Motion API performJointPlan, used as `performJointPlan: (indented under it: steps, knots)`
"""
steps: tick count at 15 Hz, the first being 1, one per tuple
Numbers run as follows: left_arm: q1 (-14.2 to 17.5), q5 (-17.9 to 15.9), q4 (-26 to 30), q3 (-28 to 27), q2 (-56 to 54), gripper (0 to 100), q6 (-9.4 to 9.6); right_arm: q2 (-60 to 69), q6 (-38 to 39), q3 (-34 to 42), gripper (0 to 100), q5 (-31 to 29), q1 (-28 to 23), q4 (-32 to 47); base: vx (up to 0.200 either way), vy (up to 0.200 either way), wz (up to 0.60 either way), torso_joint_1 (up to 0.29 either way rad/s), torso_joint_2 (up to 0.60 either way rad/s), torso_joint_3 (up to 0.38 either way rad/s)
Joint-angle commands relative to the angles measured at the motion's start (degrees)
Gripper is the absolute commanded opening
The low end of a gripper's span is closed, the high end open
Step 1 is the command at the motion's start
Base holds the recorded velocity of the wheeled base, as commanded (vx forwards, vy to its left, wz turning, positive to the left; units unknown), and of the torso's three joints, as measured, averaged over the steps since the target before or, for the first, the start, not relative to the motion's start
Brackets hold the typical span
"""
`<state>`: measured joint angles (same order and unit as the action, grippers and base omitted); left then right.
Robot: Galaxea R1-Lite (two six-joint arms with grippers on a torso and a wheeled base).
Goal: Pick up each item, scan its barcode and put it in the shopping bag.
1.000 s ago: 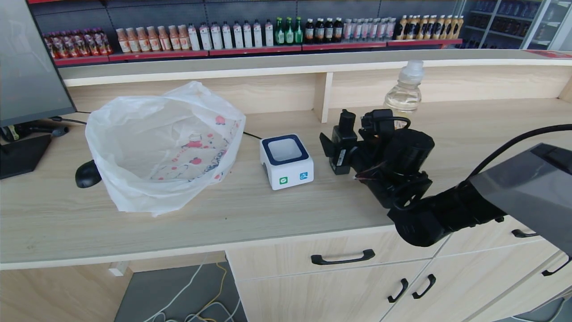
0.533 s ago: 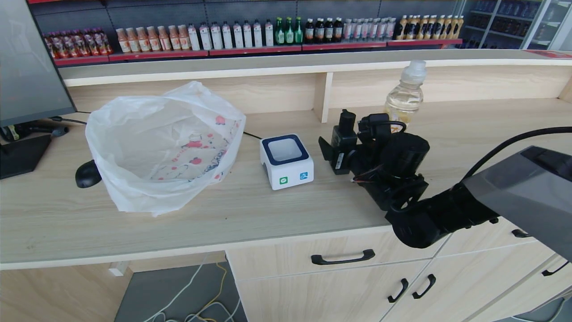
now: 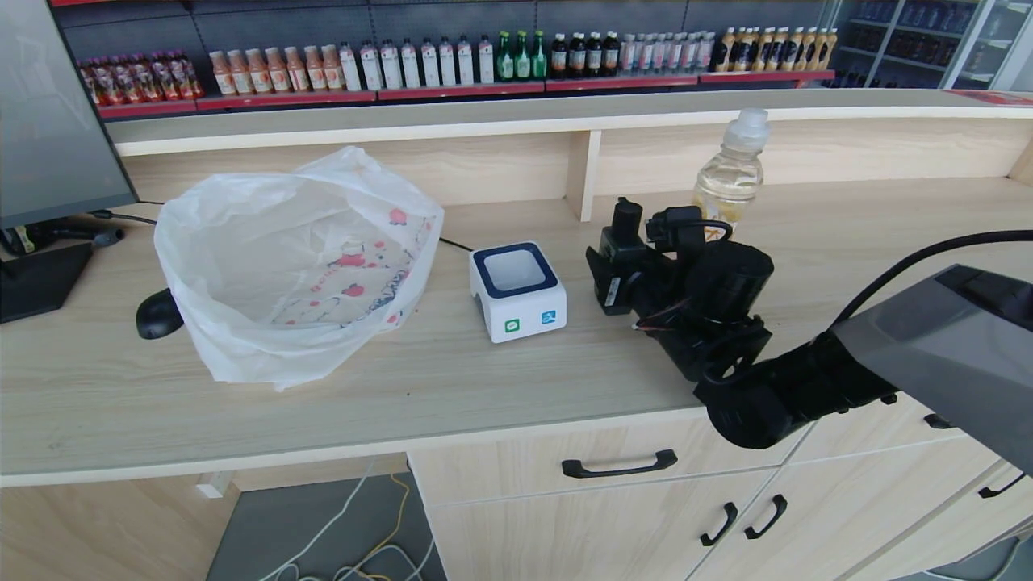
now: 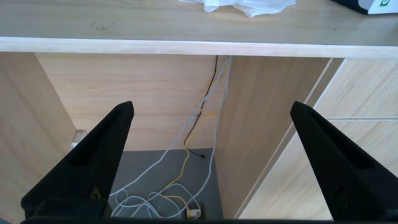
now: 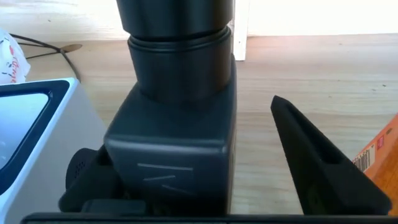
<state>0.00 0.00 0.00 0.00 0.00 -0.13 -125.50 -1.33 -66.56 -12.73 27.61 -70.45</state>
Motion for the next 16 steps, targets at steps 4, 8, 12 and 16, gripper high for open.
performJointPlan:
  steps: [4,8,12,16]
  knots:
    - [-0.09,0.0,0.0,0.0,0.0,100,-0.04,0.17,0.01,0.29,0,-0.9,0.07,-1.53,0.0,0.0,0.0,0.0,0.0,0.0]
    - [0.0,0.0,0.0,0.0,0.0,100,-0.04,0.7,0.01,0.47,0,-0.46,0.16,-1.62,0.0,0.0,0.0,0.0,0.0,0.0]
    - [0.0,0.0,0.0,0.0,0.0,100,-0.04,1.49,0.01,0.99,0,-0.46,1.3,-1.62,0.0,0.0,0.0,0.0,0.0,0.0]
    - [0.0,0.0,0.0,0.0,0.0,100,-0.04,5.36,-0.34,5.04,0,-0.72,2.53,-1.71,0.0,0.0,0.0,0.0,0.0,0.0]
